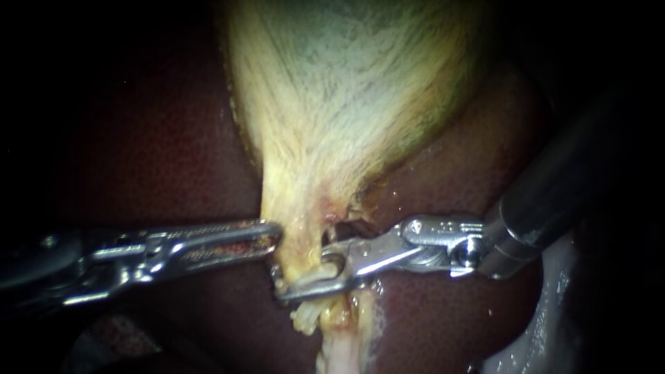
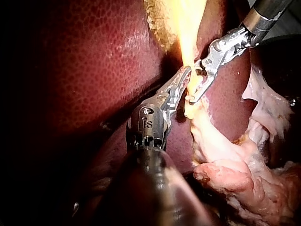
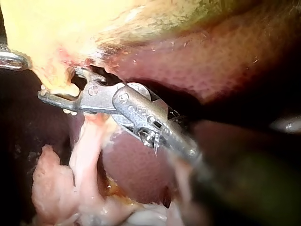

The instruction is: Going back third clip left tube

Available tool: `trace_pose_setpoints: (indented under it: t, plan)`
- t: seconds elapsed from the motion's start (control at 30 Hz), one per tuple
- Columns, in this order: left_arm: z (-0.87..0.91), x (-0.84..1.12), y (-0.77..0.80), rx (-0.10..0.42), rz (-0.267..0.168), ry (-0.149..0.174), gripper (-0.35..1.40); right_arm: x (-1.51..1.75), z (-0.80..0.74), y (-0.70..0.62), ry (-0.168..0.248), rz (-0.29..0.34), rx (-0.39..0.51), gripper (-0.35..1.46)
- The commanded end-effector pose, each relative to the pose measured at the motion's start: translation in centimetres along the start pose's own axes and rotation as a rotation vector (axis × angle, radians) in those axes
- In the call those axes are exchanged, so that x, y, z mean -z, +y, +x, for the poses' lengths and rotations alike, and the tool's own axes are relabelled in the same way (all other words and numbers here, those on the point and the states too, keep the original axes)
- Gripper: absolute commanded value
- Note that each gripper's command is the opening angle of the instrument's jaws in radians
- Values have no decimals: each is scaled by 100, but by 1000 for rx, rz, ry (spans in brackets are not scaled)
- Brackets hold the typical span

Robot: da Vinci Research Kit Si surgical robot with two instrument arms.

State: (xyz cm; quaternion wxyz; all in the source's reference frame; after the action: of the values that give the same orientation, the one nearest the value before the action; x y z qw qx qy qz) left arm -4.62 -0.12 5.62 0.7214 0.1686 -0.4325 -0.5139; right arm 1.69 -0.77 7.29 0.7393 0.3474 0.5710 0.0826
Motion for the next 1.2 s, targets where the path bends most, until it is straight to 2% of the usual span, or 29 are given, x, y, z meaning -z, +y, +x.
trace_pose_setpoints:
  t: [0.03, 0.33, 0.67, 0.77, 0.97, 1.2]
  plan:
    - [0, 0, 0, -1, 1, 0, -35, 1, -1, 1, 2, -6, 4, 48]
    - [0, 3, 0, -1, 2, 0, -35, 19, -9, -1, 3, -18, 24, 53]
    - [0, 4, 4, -2, 4, 2, -35, 63, -24, -21, 4, -28, 28, 54]
    - [0, 5, 5, -2, 2, 1, -35, 79, -25, -26, 9, -54, 33, 57]
    - [1, 4, 9, -2, 0, 0, -35, 125, -9, -33, 18, -119, 77, 59]
    - [1, 2, 11, -2, 0, 0, -35, 172, 24, -43, 18, -171, 136, 60]
